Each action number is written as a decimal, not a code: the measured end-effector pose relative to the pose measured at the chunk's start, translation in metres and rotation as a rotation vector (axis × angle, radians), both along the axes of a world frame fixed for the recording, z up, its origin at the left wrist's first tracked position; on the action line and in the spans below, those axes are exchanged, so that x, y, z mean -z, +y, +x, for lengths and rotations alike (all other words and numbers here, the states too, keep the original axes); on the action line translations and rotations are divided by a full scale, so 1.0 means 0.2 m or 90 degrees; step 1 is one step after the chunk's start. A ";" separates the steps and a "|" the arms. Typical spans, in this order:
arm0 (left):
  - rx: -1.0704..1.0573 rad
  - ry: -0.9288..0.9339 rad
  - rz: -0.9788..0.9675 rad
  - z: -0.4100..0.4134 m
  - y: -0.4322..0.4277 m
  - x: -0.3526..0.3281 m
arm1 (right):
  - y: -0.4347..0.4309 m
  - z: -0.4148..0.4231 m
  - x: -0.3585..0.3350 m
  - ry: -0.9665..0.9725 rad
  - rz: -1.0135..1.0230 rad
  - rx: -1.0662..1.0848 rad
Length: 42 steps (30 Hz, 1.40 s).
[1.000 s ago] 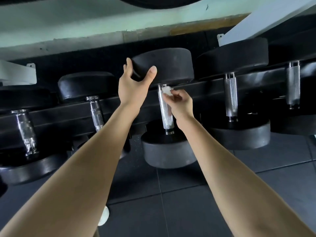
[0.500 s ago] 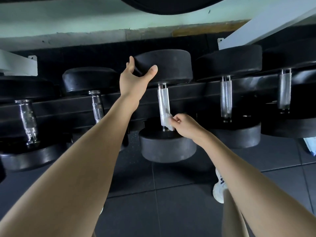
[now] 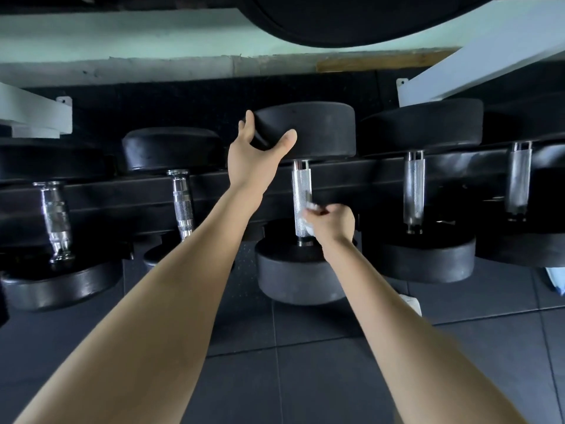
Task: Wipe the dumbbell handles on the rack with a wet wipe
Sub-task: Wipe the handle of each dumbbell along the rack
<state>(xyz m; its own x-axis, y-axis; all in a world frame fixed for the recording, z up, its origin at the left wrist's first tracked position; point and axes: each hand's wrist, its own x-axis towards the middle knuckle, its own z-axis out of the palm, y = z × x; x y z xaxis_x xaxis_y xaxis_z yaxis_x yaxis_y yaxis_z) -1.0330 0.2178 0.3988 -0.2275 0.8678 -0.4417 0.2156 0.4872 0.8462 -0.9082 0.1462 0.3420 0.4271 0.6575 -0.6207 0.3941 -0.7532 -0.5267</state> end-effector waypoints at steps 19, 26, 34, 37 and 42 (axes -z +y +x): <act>0.008 0.004 0.000 0.00 -0.02 -0.02 | 0.18 0.00 -0.02 0.260 0.093 0.185; -0.002 -0.021 0.007 0.00 -0.02 -0.02 | 0.30 0.15 0.08 0.537 -0.028 -0.032; 0.000 0.003 0.018 -0.01 -0.01 0.00 | 0.24 0.15 0.12 0.523 -0.007 -0.064; 0.004 0.006 0.018 -0.01 -0.01 0.00 | 0.21 0.14 0.10 0.438 0.013 -0.093; -0.001 0.004 0.016 0.00 -0.01 0.00 | 0.09 0.16 0.07 0.369 -0.014 -0.083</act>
